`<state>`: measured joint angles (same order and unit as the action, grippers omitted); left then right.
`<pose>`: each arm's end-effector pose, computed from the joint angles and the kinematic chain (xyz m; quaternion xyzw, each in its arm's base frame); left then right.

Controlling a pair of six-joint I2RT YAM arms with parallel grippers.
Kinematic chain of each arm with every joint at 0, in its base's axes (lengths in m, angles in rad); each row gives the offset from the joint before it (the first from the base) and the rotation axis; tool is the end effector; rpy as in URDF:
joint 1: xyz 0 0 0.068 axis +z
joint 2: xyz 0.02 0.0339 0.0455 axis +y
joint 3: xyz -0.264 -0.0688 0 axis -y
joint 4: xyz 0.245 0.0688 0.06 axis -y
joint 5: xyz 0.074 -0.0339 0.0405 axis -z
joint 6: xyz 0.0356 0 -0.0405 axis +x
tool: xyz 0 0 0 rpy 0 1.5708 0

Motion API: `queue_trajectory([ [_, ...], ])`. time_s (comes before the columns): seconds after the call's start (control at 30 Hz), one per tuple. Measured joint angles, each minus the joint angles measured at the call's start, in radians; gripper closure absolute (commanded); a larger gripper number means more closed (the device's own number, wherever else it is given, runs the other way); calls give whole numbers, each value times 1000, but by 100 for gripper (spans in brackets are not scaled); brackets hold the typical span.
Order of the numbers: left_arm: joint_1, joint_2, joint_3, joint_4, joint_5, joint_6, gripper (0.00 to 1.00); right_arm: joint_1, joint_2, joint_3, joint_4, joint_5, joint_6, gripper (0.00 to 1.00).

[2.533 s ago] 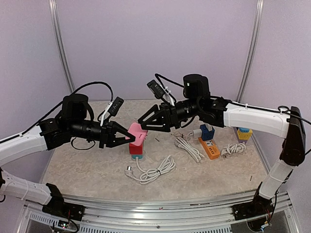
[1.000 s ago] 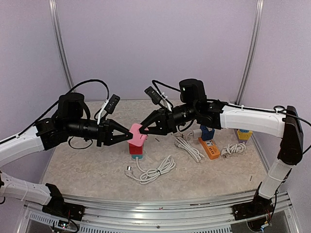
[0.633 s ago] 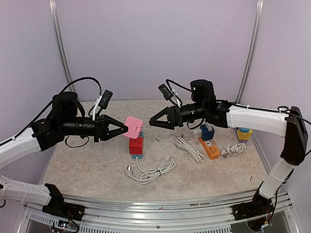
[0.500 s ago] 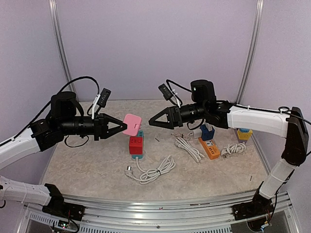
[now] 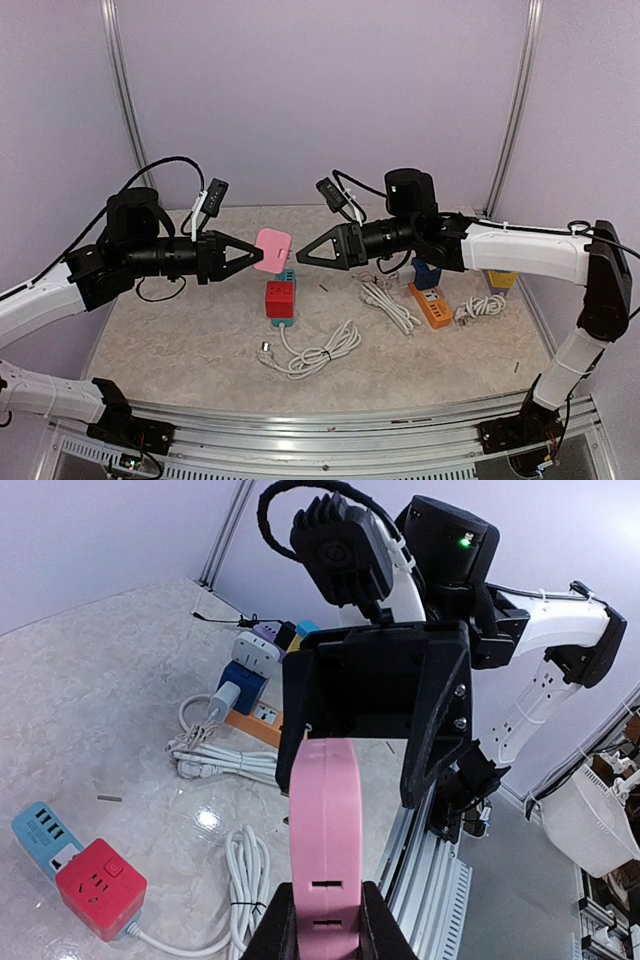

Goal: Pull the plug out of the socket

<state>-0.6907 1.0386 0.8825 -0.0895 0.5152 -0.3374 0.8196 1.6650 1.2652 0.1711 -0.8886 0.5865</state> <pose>0.1732 -0.1659 0.3366 0.2883 0.7230 -0.4674 0.4192 0.2445 0.3023 0.3144 -0.3477 0.6713 0.6198 0.2107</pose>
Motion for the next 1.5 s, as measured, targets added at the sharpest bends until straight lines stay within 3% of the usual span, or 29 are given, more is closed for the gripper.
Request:
queue_trajectory([
  [0.73, -7, 44, -4, 15, 9, -4, 100, 23, 43, 40, 71, -24, 60, 48],
  [1.07, -12, 46, -4, 64, 52, -19, 100, 23, 53, 23, 234, -84, 179, 53],
  [1.5, 4, 48, -4, 90, 90, -53, 100, 23, 64, 17, 318, -98, 259, 55],
])
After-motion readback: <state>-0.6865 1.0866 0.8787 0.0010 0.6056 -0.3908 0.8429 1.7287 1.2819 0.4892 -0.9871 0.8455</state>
